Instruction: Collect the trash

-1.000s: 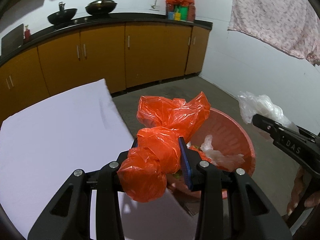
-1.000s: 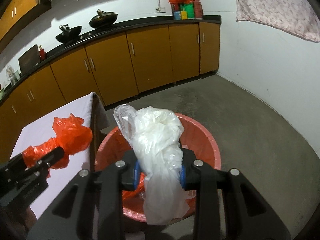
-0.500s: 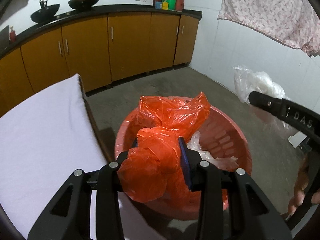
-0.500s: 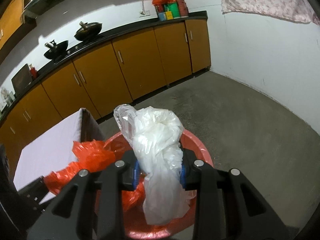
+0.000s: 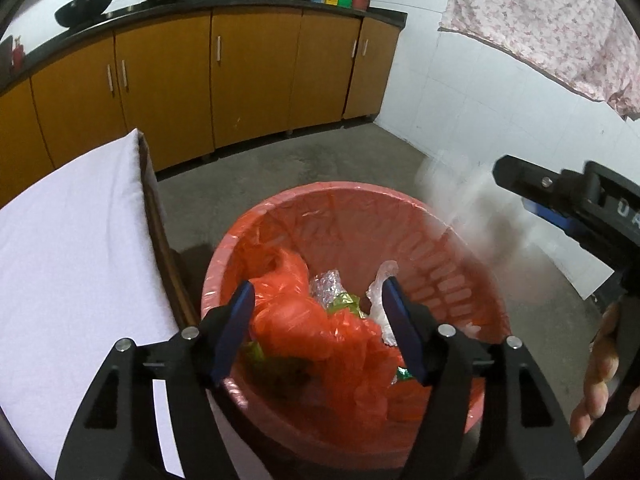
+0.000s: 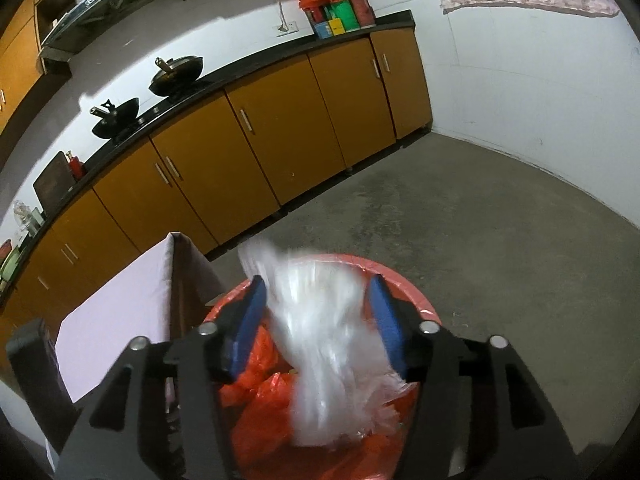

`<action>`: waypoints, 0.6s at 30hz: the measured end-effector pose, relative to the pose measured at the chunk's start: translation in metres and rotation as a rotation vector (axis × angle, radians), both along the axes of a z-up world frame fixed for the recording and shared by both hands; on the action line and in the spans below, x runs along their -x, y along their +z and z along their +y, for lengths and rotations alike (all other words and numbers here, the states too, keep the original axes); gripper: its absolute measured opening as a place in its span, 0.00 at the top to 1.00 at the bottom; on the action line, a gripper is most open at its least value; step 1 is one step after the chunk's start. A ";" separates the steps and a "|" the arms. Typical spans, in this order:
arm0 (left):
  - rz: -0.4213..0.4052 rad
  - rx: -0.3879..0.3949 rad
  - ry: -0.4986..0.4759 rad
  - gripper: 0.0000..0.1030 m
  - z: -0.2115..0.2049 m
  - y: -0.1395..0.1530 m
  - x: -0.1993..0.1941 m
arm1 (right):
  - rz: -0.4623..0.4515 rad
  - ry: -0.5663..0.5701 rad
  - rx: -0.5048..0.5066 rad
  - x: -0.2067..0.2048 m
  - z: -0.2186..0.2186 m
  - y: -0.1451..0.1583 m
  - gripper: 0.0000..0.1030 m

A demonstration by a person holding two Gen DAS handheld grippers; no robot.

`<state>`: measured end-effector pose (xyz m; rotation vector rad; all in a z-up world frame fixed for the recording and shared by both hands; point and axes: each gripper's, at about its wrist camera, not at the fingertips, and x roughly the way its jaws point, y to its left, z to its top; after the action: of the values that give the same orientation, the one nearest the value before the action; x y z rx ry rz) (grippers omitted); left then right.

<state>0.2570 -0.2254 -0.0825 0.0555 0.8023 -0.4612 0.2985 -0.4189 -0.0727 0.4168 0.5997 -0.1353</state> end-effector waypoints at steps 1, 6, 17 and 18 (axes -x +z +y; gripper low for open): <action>0.001 0.004 0.006 0.33 0.001 0.001 0.000 | -0.003 -0.001 0.001 0.001 0.000 0.000 0.41; -0.014 0.037 0.051 0.28 0.025 0.011 0.008 | -0.037 -0.011 0.040 0.018 0.003 0.006 0.24; -0.225 0.067 0.245 0.03 0.122 0.057 0.092 | -0.231 -0.016 0.213 0.096 0.043 0.038 0.05; -0.246 0.067 0.273 0.02 0.133 0.061 0.104 | -0.242 -0.003 0.218 0.105 0.051 0.041 0.04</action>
<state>0.1533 -0.0928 -0.0213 -0.0583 0.5422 -0.2162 0.1938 -0.3681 -0.0317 0.2184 0.3412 -0.1491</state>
